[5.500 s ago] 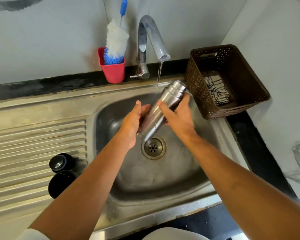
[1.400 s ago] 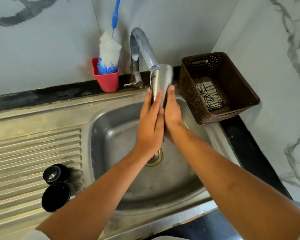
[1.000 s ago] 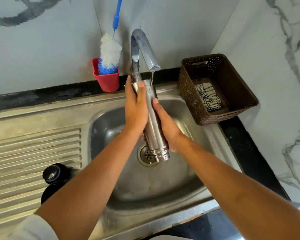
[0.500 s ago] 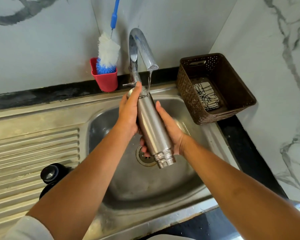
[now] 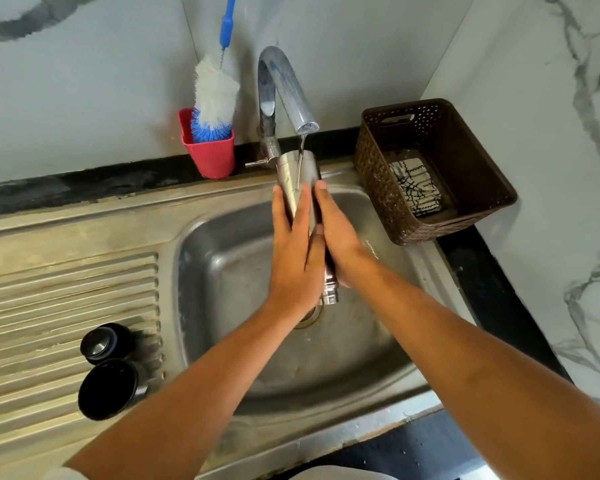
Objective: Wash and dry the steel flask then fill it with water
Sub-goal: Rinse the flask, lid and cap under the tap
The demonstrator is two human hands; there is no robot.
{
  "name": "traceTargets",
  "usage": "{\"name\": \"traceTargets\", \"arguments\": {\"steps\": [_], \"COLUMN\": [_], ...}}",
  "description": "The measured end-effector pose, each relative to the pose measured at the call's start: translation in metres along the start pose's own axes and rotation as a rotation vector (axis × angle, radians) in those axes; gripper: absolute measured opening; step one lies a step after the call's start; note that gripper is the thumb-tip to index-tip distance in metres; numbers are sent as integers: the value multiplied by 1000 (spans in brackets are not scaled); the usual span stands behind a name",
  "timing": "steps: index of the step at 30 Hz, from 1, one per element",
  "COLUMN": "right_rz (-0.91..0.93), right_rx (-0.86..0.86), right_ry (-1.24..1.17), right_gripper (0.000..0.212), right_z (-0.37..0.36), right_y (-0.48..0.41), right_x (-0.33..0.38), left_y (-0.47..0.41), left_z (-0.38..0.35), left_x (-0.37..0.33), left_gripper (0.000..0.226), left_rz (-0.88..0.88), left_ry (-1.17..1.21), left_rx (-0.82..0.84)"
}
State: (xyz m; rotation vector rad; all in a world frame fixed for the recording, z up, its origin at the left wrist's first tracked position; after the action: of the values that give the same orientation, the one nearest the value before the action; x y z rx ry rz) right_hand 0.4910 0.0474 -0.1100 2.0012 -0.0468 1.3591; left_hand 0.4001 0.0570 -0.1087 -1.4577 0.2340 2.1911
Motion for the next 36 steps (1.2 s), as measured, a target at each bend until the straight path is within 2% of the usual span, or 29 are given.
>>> {"name": "traceTargets", "arguments": {"steps": [4, 8, 11, 13, 15, 18, 21, 23, 25, 27, 29, 31, 33, 35, 36], "right_rz": [-102, -165, -63, 31, 59, 9, -174, -277, -337, -306, -146, -6, 25, 59, 89], "right_rx": [217, 277, 243, 137, 22, 88, 280, 379, 438, 418, 276, 111, 73, 25, 10], "right_ry": [-177, -183, -108, -72, -11, -8, -165, -229, -267, -194, -33, 150, 247, 260, 234], "right_gripper": [64, 77, 70, 69, 67, 67, 77, 92, 96, 92, 81, 74, 76, 75, 69], "right_z": [-6, -9, -10, -6, 0, -1, -9, -8, -6, -7, -3, 2, 1, 0, -2], "right_y": [14, 24, 16, 8, 0, 6, 23, 28, 31, 30, 21, 12, 8, 4, 1], "right_x": [4, -5, 0, 7, 8, -3, -15, -21, -25, -26, -22, -19, -23, -22, -18], "left_y": [-28, -61, -43, -17, -1, -10, -36, -47, -54, -59, -68, -70, -63, -51, -43], "left_z": [15, 35, 25, 8, -2, 8, 28, 36, 35, 32, 38, 43, 45, 35, 27], "left_x": [-11, 1, -11, -19, -10, 0, 7, 7, 6, 8, 16, 20, 15, 10, 7], "left_gripper": [68, 67, 65, 63, 62, 60, 53, 51, 65, 74, 70, 55, 41, 43, 51], "left_rz": [42, 168, 127, 59, 70, 176, 442, 503, 581, 639, 672, 628, 472, 312, 230], "left_ry": [70, 216, 101, -51, -74, 151, 480, 535, 613, 685, 654, 485, 329, 200, 105], "left_rx": [-28, -106, -152, -83, -13, -42, -109, -56, 72, 137, 32, -162, -310, -301, -236]}}
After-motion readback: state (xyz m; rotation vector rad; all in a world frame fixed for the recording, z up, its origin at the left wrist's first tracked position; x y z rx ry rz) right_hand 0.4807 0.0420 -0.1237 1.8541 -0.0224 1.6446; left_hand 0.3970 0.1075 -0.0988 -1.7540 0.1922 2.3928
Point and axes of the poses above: each hand's wrist, its own y-axis away from the middle knuckle, its own z-axis out of the back of the hand, x = y × z, the point moved 6 cm from there along -y, towards the middle knuckle, and after that the axes turned 10 degrees about -y, right-handed, at the moved point
